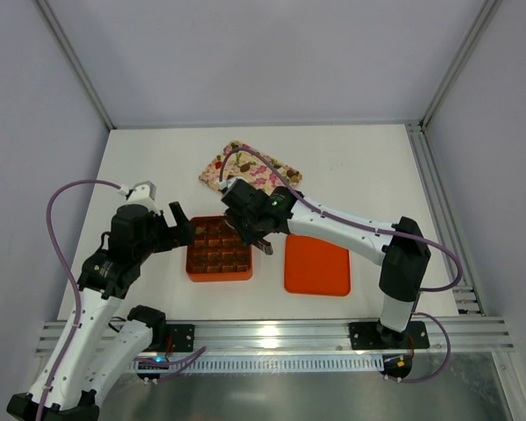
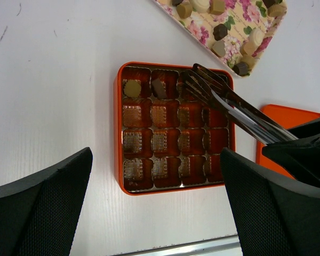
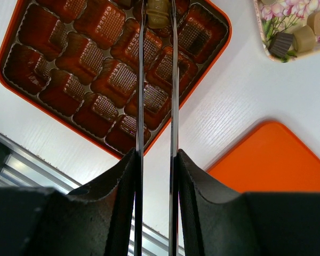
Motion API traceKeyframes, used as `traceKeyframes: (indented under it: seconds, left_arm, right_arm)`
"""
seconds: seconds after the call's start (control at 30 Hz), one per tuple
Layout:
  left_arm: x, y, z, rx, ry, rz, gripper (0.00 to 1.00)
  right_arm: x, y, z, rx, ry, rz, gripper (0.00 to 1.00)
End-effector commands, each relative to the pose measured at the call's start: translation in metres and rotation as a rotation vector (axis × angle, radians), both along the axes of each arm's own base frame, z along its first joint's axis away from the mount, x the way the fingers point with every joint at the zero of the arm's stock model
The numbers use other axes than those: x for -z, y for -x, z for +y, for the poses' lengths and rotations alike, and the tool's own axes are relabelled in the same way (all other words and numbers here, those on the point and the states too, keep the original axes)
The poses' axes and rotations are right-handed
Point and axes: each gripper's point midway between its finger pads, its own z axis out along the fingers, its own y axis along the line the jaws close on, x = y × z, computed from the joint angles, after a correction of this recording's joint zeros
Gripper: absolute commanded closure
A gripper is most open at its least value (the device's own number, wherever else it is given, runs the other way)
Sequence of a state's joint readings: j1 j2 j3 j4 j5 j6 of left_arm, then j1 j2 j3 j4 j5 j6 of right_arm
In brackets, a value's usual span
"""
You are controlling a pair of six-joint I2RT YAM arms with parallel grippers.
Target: Pack the chocolate
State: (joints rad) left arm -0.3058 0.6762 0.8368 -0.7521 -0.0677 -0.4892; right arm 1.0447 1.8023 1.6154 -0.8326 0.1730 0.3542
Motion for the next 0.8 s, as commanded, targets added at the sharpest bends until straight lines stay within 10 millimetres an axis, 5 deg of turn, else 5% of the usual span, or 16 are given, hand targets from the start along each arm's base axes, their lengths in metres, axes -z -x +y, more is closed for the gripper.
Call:
traceKeyframes:
  seconds: [0.0, 0.43, 0.77]
  left_arm:
    - [-0.008, -0.004, 0.001, -0.009, 0.001, -0.036, 0.0]
    - [-0.008, -0.004, 0.001, -0.009, 0.0, -0.036, 0.0]
    - [-0.009, -0.003, 0.001, -0.008, 0.002, -0.039, 0.0]
  right_arm:
    - [-0.014, -0.001, 0.004, 0.009, -0.034, -0.032, 0.64]
    - [-0.024, -0.003, 0.004, 0.006, -0.047, -0.05, 0.6]
    - [-0.08, -0.043, -0.026, 0.092, -0.076, -0.159, 0.58]
